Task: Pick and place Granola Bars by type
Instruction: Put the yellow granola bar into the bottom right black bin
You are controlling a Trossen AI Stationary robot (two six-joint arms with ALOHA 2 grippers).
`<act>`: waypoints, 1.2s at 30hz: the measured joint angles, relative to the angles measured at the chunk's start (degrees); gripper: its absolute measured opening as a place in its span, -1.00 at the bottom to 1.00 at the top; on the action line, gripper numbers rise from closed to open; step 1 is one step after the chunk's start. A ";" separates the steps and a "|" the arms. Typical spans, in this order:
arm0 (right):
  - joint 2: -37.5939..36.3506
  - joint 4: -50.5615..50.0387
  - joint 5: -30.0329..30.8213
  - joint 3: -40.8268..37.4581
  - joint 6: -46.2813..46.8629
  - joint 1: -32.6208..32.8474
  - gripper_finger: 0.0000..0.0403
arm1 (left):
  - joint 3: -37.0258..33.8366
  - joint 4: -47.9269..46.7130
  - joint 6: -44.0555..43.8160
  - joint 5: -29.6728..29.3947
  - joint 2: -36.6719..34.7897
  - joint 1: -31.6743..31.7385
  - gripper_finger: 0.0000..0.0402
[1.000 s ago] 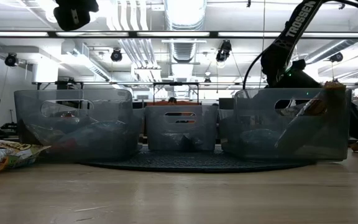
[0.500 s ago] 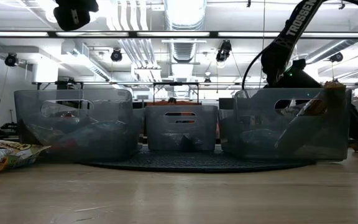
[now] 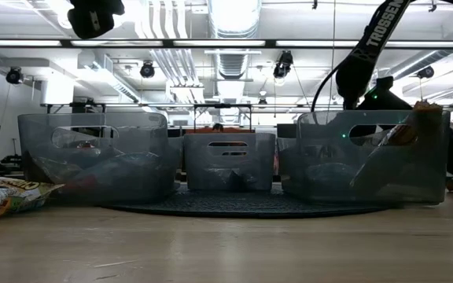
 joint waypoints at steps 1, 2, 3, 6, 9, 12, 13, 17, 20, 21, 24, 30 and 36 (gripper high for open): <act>0.00 0.13 0.00 -0.01 0.00 0.00 0.01 | 0.00 0.00 0.00 -0.02 0.00 -0.01 -1.00; 0.00 0.27 0.00 -0.03 0.00 0.00 -0.03 | 0.00 -0.02 0.00 -0.02 0.00 -0.01 -1.00; 0.00 0.28 0.00 -0.03 0.00 0.00 -0.07 | 0.00 0.00 0.00 -0.03 0.00 0.00 -1.00; 0.00 0.55 -0.02 -0.05 0.00 -0.02 -0.22 | 0.00 0.00 -0.02 -0.24 0.00 0.00 -1.00; 0.00 1.02 -0.04 -0.05 0.00 -0.02 -0.38 | 0.00 0.00 -0.02 -0.30 0.00 0.01 -1.00; 0.00 1.11 -0.10 -0.05 -0.05 -0.02 -0.55 | 0.00 0.00 -0.02 -0.29 0.00 0.00 -1.00; 0.00 1.11 -0.14 -0.05 -0.20 -0.02 -0.59 | 0.00 0.00 -0.02 -0.29 0.00 0.01 -1.00; -0.02 0.98 -0.41 -0.05 -0.82 -0.02 -0.73 | 0.00 0.00 -0.02 -0.26 0.00 0.00 -1.00; -0.02 0.79 -0.71 -0.05 -1.75 -0.04 -0.77 | 0.00 0.00 -0.02 -0.26 0.00 -0.01 -1.00; -0.02 0.72 -0.76 -0.05 -1.93 -0.04 -0.78 | 0.00 0.00 -0.02 -0.24 0.00 0.00 -1.00; -0.11 -0.11 -0.79 -0.05 -3.26 -0.04 -0.78 | 0.00 0.00 -0.03 -0.23 0.00 0.01 -1.00; -1.23 -1.01 -0.55 0.27 -4.35 -1.63 -0.79 | 0.00 0.02 -0.04 -0.20 0.00 0.01 -1.00; -4.53 -0.46 -0.22 3.10 -3.72 -4.46 -0.79 | 0.00 0.02 -0.02 -0.19 0.00 -0.01 -1.00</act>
